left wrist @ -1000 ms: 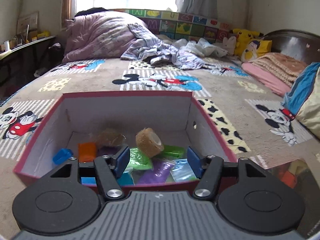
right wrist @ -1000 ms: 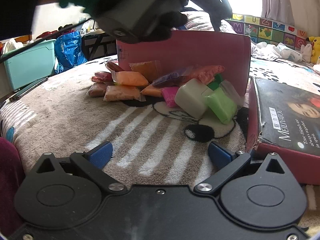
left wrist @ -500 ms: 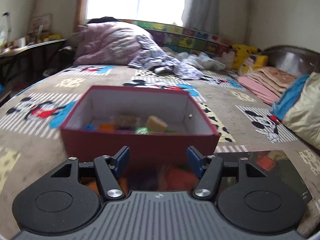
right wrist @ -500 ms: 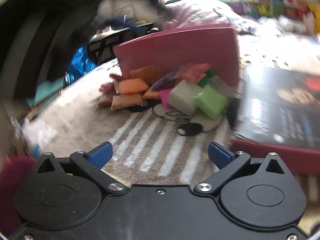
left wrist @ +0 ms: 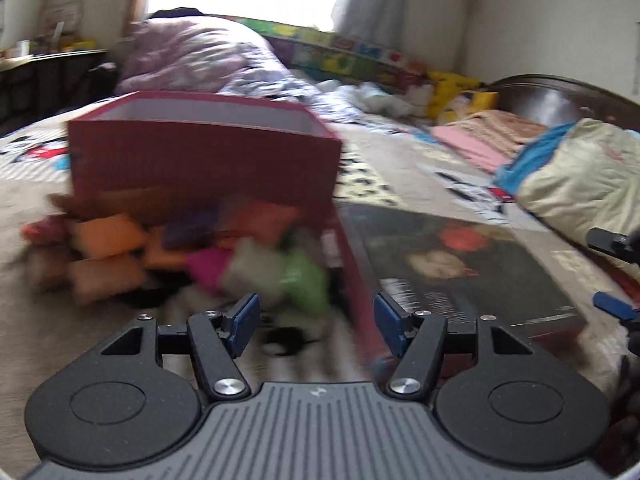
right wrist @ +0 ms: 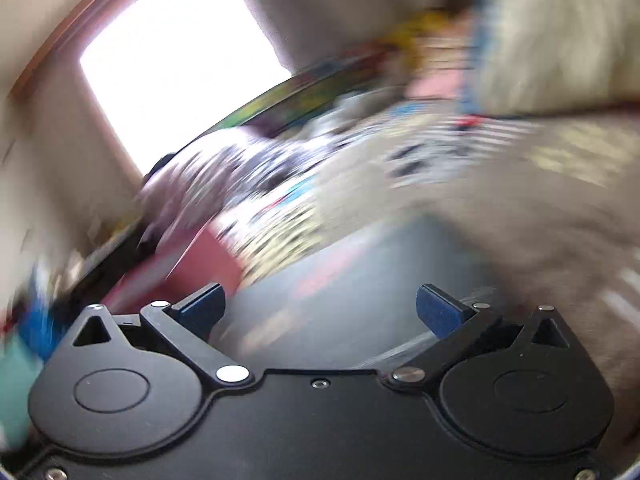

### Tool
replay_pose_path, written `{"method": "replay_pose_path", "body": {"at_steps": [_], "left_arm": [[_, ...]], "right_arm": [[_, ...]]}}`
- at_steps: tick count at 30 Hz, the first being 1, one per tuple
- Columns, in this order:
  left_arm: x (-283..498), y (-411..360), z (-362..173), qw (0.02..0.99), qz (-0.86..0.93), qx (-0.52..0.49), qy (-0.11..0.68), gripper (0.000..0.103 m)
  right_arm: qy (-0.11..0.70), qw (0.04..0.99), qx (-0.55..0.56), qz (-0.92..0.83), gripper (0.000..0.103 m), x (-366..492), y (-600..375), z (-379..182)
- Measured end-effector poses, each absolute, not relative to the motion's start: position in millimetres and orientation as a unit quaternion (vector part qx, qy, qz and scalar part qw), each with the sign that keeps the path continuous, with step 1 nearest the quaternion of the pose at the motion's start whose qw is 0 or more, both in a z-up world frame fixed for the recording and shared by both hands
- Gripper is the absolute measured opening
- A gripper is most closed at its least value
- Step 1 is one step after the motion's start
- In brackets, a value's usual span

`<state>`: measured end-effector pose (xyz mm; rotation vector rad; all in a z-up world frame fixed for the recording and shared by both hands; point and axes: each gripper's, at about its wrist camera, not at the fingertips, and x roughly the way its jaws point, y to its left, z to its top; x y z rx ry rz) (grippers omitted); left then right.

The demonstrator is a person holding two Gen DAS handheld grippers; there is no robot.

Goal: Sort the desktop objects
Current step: 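Grasp the black MEILIYATOU book edge with both grippers, then lift the black book off the bed with both grippers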

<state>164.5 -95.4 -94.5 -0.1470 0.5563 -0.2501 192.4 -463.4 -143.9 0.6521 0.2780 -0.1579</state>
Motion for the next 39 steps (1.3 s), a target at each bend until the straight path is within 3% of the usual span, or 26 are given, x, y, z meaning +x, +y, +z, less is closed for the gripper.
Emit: {"method": "replay_pose_path", "body": {"at_steps": [6,10,16,24,39], "left_arm": [[179,-115,-112,0.947,-0.155,-0.085,0.268,0.062],[187,-126,-127,0.944,-0.163,-0.087,0.273,0.068],[200,-135,-137,0.944,-0.185,-0.077,0.261,0.068],[213,-133,-136,0.937,-0.217,-0.084,0.262,0.068],[194,-106,-84,0.935,-0.286,-0.095,0.189,0.069]], "right_arm": [[0.123,0.932,0.314,-0.133,0.102,206,-512,-155],[0.154,0.929,0.304,-0.141,0.102,225,-524,-169],[0.209,0.924,0.305,-0.097,0.102,253,-508,-182],[0.248,0.944,0.204,-0.069,0.103,277,-471,-180],[0.171,0.954,0.238,-0.063,0.103,211,-451,-125]]}}
